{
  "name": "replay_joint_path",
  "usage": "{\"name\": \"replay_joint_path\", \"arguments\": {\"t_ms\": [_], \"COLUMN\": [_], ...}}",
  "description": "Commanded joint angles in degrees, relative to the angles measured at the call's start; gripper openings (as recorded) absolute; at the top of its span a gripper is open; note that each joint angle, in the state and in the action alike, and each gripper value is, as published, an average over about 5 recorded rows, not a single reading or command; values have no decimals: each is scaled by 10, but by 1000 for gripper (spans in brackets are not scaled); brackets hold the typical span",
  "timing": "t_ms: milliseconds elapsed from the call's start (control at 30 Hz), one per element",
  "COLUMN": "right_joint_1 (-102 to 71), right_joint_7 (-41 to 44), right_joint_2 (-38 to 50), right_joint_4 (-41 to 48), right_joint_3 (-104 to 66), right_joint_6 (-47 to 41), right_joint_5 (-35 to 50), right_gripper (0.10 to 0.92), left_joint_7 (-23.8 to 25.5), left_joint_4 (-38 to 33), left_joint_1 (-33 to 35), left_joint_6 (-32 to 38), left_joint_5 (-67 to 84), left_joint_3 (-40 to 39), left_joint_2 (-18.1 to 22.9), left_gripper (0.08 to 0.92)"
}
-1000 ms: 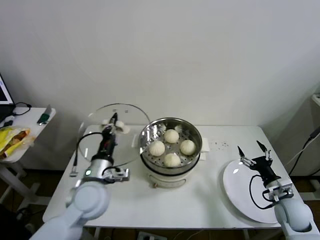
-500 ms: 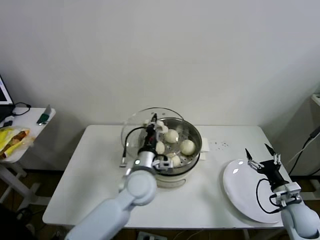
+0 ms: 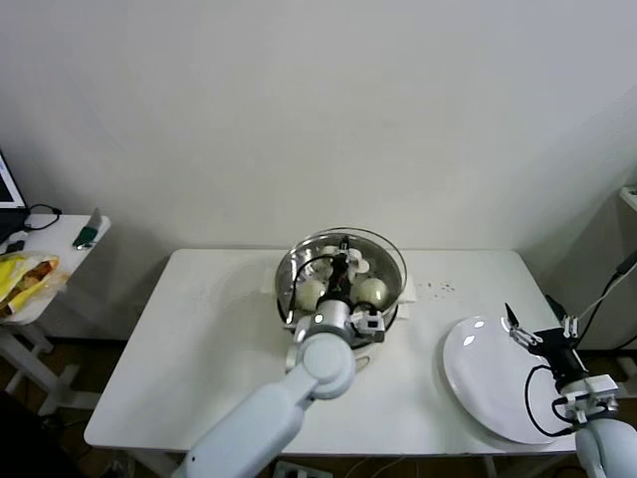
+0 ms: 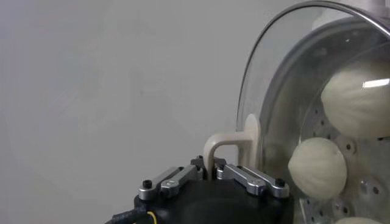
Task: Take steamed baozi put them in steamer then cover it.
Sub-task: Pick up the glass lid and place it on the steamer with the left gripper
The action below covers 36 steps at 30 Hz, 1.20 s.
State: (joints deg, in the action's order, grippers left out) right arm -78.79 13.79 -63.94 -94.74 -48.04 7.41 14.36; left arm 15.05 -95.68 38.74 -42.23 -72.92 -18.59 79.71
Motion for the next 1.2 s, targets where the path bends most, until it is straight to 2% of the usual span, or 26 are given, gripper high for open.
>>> {"name": "replay_joint_path", "arguments": {"t_ms": [33,1200], "right_joint_1": [-6,-9], "right_joint_7": [1,8], "right_joint_2": [-2,3], "right_joint_4": [0,5], "right_joint_3": [-10,-14], "right_joint_6": [0,5], "right_joint_5": [-1,0], "right_gripper": [823,823], "left_joint_7": [-4,-26], "left_joint_4": [37,56], "left_joint_1": [1,12], "left_joint_6": [-28,-28], "left_joint_5": [-20,-28], "left_joint_3": [3,9], "left_joint_2": [32,22], "left_gripper": [157,157]}}
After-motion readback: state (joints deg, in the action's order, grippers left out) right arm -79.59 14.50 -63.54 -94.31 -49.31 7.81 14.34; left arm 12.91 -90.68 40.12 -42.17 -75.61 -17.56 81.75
